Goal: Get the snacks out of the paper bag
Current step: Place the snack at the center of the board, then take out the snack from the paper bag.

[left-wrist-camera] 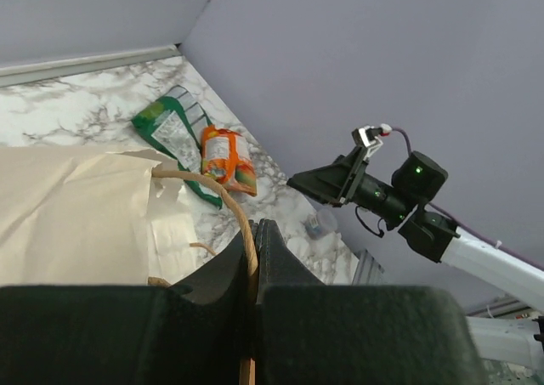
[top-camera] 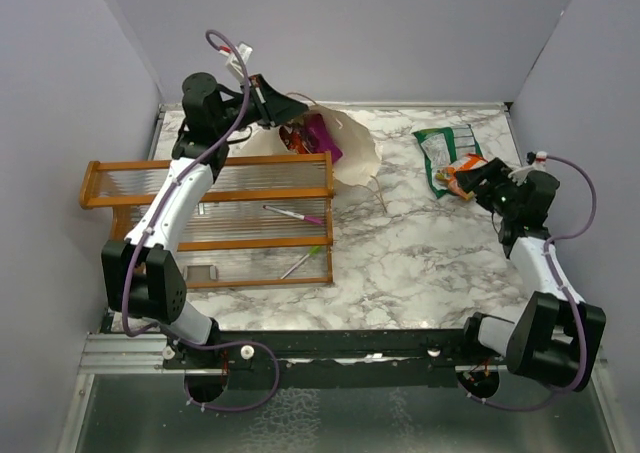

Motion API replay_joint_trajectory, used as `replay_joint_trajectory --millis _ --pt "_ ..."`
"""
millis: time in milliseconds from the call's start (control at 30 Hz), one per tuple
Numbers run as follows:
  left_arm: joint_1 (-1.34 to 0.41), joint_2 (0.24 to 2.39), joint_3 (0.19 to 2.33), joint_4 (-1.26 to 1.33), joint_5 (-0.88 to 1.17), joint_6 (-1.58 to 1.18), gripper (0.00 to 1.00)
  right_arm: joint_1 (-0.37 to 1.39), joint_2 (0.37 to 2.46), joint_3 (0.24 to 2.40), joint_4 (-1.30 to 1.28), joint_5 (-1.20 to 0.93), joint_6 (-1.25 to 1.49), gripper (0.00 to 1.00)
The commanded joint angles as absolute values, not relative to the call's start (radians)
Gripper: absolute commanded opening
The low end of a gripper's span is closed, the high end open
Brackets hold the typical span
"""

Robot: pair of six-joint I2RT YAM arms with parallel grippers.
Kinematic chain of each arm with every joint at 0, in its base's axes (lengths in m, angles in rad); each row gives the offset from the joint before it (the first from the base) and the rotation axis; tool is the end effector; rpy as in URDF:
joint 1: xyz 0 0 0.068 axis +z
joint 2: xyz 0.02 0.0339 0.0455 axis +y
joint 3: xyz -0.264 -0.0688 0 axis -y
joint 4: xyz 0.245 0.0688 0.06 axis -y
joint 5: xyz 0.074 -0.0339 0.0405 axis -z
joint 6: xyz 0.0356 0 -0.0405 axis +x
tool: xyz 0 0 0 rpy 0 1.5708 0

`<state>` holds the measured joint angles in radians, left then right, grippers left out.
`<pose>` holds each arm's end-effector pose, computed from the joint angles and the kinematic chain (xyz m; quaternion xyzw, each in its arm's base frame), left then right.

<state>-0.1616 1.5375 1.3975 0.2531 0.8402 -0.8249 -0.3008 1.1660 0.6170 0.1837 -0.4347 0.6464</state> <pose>0.3504 -0.0840 0.4136 0.0897 0.6740 -0.5617 0.4713 0.2486 -0.0614 0.2415 0.2581 0.7716 0.2702 0.5148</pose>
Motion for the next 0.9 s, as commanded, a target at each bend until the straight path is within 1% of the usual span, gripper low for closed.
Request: replay_joint_trajectory --millis 0,67,167,300,433,567,733,867 --pt "-0.248 1.482 1.417 0.190 0.791 -0.722 0.00 -0.227 1.144 0.601 0.114 -0.606 0.559 0.76" --pt "-0.272 1.482 1.419 0.171 0.789 -0.701 0.00 -0.159 1.146 0.635 0.075 -0.606 0.515 0.76" --pt "-0.275 1.470 1.430 0.123 0.760 -0.656 0.00 -0.022 1.154 0.715 0.006 -0.552 0.466 0.76" --pt "-0.287 1.463 1.407 0.164 0.768 -0.677 0.00 0.138 1.171 0.802 -0.032 -0.479 0.471 0.73" --pt "-0.306 1.446 1.367 0.206 0.787 -0.685 0.00 0.237 1.200 0.877 -0.030 -0.440 0.506 0.71" --pt "-0.310 1.443 1.384 0.151 0.765 -0.634 0.00 0.336 1.236 0.936 0.004 -0.375 0.517 0.70" --pt "-0.310 1.436 1.374 0.184 0.791 -0.640 0.00 0.416 1.361 0.994 0.047 -0.287 0.581 0.66" --pt "-0.310 1.437 1.369 0.216 0.824 -0.638 0.00 0.503 1.444 1.001 0.130 -0.164 0.632 0.63"
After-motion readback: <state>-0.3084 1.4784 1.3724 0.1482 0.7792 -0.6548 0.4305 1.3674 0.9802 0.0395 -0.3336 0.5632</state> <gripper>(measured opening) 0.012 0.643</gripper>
